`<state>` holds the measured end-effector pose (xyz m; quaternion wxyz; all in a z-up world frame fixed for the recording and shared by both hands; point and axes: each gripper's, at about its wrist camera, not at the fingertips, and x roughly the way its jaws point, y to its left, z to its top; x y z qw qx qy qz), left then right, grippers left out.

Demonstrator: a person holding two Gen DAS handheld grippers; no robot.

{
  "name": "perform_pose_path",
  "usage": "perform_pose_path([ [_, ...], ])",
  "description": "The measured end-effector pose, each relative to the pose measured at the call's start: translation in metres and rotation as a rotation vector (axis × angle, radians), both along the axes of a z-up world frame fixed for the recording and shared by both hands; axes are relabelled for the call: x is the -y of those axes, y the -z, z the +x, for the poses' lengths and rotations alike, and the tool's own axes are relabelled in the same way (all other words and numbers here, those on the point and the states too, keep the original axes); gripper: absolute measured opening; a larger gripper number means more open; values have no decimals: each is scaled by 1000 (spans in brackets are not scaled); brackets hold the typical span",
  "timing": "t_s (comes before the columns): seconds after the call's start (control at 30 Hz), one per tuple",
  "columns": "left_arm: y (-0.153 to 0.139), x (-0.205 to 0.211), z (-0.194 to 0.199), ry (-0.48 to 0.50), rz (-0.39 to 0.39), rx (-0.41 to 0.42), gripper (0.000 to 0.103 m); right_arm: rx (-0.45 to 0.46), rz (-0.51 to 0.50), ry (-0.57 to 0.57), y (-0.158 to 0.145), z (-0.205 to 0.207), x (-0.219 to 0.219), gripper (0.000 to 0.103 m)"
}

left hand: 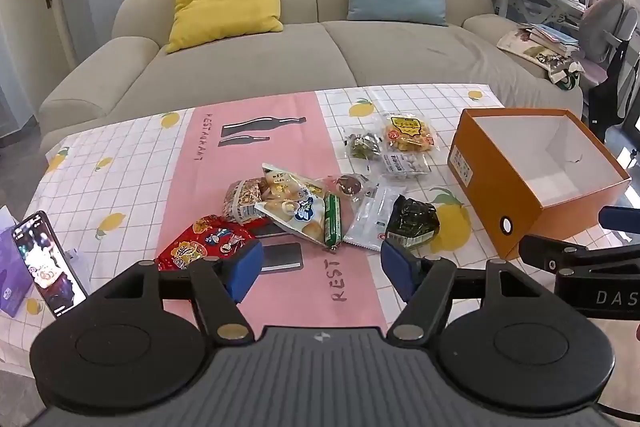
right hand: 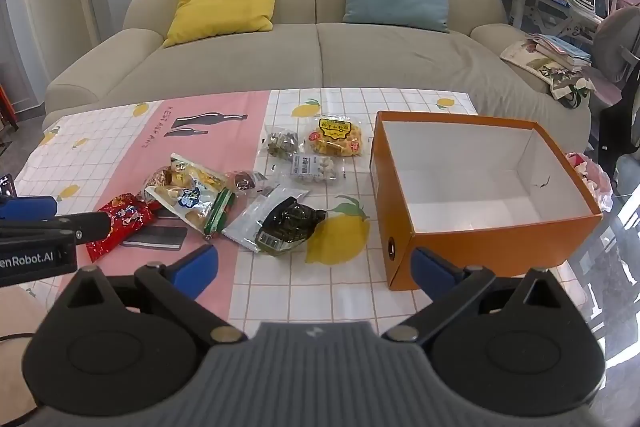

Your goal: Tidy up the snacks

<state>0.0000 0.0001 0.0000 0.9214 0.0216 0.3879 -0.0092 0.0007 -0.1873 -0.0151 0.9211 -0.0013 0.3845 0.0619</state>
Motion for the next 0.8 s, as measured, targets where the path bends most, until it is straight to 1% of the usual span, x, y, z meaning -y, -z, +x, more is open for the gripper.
perform_pose_path([
  [0.43, -1, -1, 0, -3, 4, 1, 80, 7, -18, -4, 0, 1, -4, 100],
  [0.5, -1, 5, 9, -4, 5, 2, 79, 7, -19, -5, 0, 1, -5, 100],
  [0.8, -3, 1, 5, -1, 3, 7, 80, 3, -18, 0, 1, 1, -5, 100],
])
